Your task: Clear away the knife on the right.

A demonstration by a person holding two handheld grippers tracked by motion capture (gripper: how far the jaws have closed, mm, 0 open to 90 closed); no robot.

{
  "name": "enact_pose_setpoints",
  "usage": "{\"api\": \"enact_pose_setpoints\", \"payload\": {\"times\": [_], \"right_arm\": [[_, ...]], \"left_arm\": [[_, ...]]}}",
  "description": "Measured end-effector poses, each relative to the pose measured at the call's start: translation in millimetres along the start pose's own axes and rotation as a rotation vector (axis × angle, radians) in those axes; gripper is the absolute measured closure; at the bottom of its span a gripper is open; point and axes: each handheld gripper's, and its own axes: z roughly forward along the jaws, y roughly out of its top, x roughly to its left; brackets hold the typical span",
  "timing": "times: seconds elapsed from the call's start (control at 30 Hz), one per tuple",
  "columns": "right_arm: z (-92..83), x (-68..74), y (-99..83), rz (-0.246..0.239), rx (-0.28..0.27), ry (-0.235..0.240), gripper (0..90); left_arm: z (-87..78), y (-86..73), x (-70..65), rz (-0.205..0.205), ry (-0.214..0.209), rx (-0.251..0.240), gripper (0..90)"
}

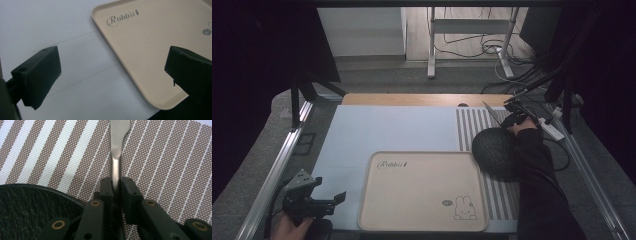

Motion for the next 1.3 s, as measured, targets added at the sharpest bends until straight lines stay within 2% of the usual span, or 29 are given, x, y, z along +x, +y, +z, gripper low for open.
{"api": "enact_pose_setpoints", "payload": {"times": [0.13, 0.2, 0.27, 0.6, 0.77, 1.0, 1.3], "right_arm": [[-0.7, -2.0, -0.2, -0.020, -0.004, 0.014, 80.0], [-2.0, -3.4, -1.0, -0.034, -0.020, -0.014, 80.1], [-4.7, -6.6, -1.5, -0.036, -0.027, -0.011, 80.0], [-22.9, -25.2, -10.2, 0.011, -0.081, -0.048, 80.0], [-36.5, -23.5, -13.4, -0.008, -0.099, -0.061, 80.0], [-50.3, -3.3, -19.0, -0.037, -0.139, -0.017, 79.9], [-53.9, 43.3, -30.6, -0.129, -0.153, 0.052, 79.9]], "left_arm": [[0.2, 0.2, 0.1, -0.002, -0.001, -0.001, 1.7], [0.2, 0.2, 0.1, -0.002, -0.002, -0.001, 1.7], [0.2, 0.2, 0.3, -0.003, -0.002, -0.002, 1.7], [0.2, 0.4, 0.1, -0.003, -0.001, -0.001, 1.7], [0.3, 0.5, 0.2, -0.004, -0.001, -0.001, 1.7], [0.3, 0.6, -0.2, -0.002, 0.000, 0.000, 1.7], [0.4, 0.6, -0.7, 0.004, 0.002, 0.000, 1.7]]}}
